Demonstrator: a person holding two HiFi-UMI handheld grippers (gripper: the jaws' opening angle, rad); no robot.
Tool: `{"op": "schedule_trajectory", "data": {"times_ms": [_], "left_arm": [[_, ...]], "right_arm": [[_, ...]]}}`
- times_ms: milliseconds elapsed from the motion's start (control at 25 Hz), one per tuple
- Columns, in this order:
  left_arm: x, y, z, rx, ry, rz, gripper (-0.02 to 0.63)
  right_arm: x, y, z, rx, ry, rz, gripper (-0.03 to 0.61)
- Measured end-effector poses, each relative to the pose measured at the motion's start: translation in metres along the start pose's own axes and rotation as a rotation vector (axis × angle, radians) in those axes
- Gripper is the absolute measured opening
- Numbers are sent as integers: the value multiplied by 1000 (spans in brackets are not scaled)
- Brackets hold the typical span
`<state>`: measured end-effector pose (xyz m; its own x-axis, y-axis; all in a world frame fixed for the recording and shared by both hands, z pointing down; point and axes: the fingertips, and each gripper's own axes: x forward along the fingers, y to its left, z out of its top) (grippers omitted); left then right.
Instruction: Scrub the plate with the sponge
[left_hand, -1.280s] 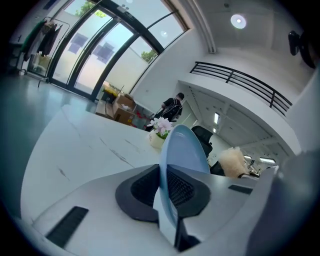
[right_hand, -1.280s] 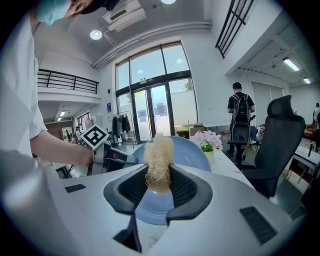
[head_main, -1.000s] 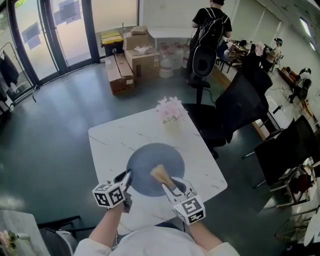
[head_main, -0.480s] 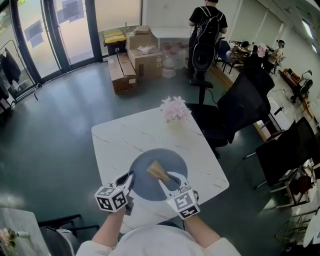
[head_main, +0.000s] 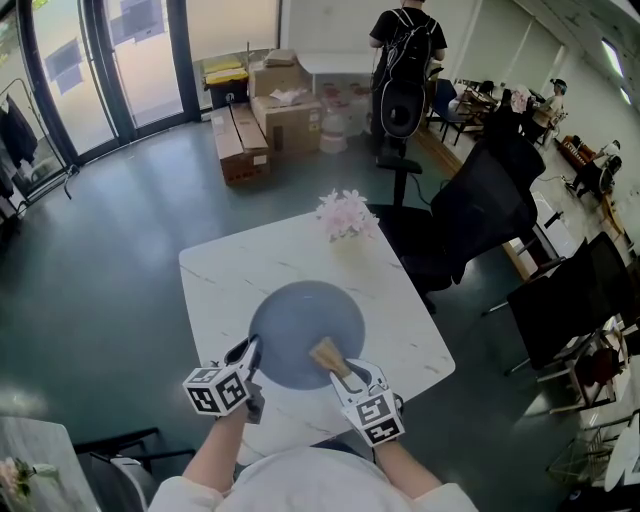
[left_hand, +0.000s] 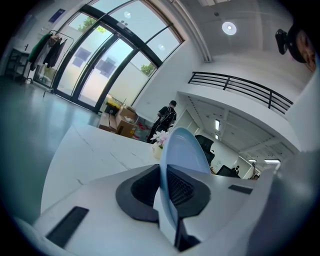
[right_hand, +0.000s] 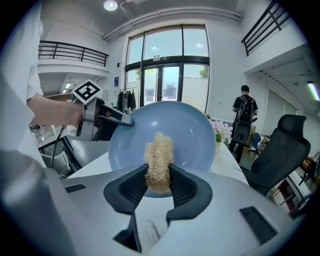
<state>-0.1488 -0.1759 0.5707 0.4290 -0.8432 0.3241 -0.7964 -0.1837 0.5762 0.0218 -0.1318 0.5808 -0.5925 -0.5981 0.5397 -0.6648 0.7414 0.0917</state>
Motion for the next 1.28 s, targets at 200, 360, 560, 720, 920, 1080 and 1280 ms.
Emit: {"op": "schedule_trajectory", "data": {"times_ms": [200,360,560,720,920,1080,1280], "left_arm": [[2,-6,-9,10,16,-6,44],[-1,-12,-17,26,37,-15,44],[-2,-14,-22,9,38,-18,44],[-2,-9,-16,-17,19,-6,44],[1,-3,0,-17,-11,8,44],[1,-6,4,3,-13,5,44],[3,-14,-4,17,8,-14,44]], "right_arm": [[14,28,14,-52,-22,71,126],[24,24,39,-111,-58,63,126],[21,-19,54,-129,-72,-32,126],[6,-47,39,-65,-41,-89,126],[-8,-31,6,-16,9,-57,126],[-5,11,-2,-42,19,25,126],[12,50,18,-140,-11,119,126]]}}
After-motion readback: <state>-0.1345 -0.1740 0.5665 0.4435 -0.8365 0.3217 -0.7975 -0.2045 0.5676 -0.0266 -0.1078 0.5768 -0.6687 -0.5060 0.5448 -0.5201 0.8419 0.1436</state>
